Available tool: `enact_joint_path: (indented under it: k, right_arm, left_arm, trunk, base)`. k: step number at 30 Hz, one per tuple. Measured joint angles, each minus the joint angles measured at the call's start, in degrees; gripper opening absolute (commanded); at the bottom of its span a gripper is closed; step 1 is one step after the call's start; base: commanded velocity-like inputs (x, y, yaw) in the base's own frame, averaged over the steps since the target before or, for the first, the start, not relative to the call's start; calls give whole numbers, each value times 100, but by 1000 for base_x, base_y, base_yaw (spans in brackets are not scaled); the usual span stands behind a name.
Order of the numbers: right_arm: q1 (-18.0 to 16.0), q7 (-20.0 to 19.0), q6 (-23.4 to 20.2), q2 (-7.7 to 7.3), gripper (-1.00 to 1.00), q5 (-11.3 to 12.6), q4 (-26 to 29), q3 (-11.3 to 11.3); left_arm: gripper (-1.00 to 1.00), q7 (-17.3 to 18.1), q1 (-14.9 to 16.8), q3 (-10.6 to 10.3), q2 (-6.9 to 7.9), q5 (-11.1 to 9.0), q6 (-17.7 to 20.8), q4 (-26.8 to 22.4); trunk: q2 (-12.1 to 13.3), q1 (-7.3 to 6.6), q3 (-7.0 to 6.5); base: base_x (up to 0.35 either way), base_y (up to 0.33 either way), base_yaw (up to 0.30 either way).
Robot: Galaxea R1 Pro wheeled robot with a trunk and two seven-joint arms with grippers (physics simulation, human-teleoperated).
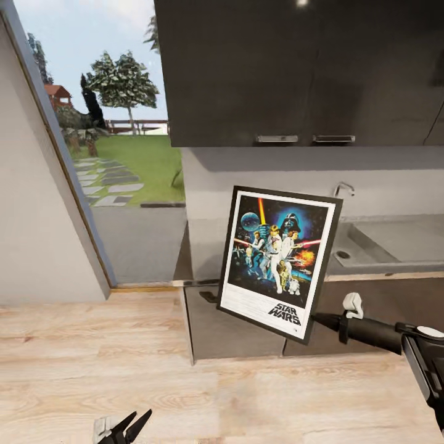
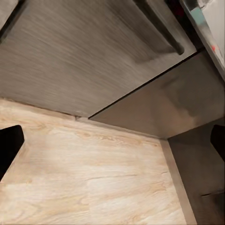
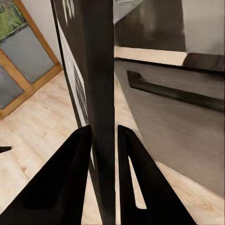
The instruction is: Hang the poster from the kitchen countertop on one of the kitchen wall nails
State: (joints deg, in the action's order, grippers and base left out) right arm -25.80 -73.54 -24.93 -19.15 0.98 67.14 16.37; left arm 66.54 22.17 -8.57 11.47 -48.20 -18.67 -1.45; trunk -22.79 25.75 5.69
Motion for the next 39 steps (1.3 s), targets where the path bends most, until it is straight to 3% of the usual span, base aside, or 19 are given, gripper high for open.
enact_joint_path:
  k: [6, 8, 11, 12, 15, 17, 20, 24, 39]
  right_arm:
    - [0, 0, 0, 3, -100, 0, -1, 0]
    - [0, 0, 0, 2, -100, 0, -1, 0]
    - [0, 0, 0, 5, -100, 0, 0, 0]
    - [0, 0, 0, 6, -100, 0, 0, 0]
    - [0, 0, 0, 23, -100, -4, 2, 0]
    - [0, 2, 0, 29, -100, -7, -1, 0]
    - [0, 7, 0, 33, -100, -8, -15, -2]
    - [0, 9, 0, 35, -100, -4, -22, -8]
    - [2, 29, 0, 34, -100, -2, -35, -7]
  left_arm:
    - [100, -14, 0, 0, 3, -2, 3, 10]
    - [100, -220, 0, 3, 10, -6, 9, 13]
    - [100, -786, 0, 6, 33, -15, 14, 15]
    - [100, -1204, 0, 11, 45, -22, 16, 15]
    - [100, -1911, 0, 5, 49, -51, 18, 15]
    - [100, -2128, -4, 6, 44, -299, 23, 17]
    - [100, -2220, -108, -3, 38, -635, 18, 17]
    - [100, -2220, -282, -2, 42, -790, 4, 8]
    - [100, -2199, -315, -2, 39, -810, -25, 1]
  trunk:
    - [0, 0, 0]
    - [0, 0, 0]
    - [0, 0, 0]
    - [0, 0, 0]
    - [0, 0, 0]
    - [0, 0, 0]
    - [0, 0, 1]
    - [-1, -1, 1]
    - [-1, -1, 0]
  base:
    - [0, 293, 291]
    - [0, 293, 291]
    - [0, 293, 291]
    - [0, 293, 291]
    - [0, 293, 291]
    - [0, 293, 290]
    - [2, 293, 290]
    - [60, 293, 290]
    - [134, 292, 59]
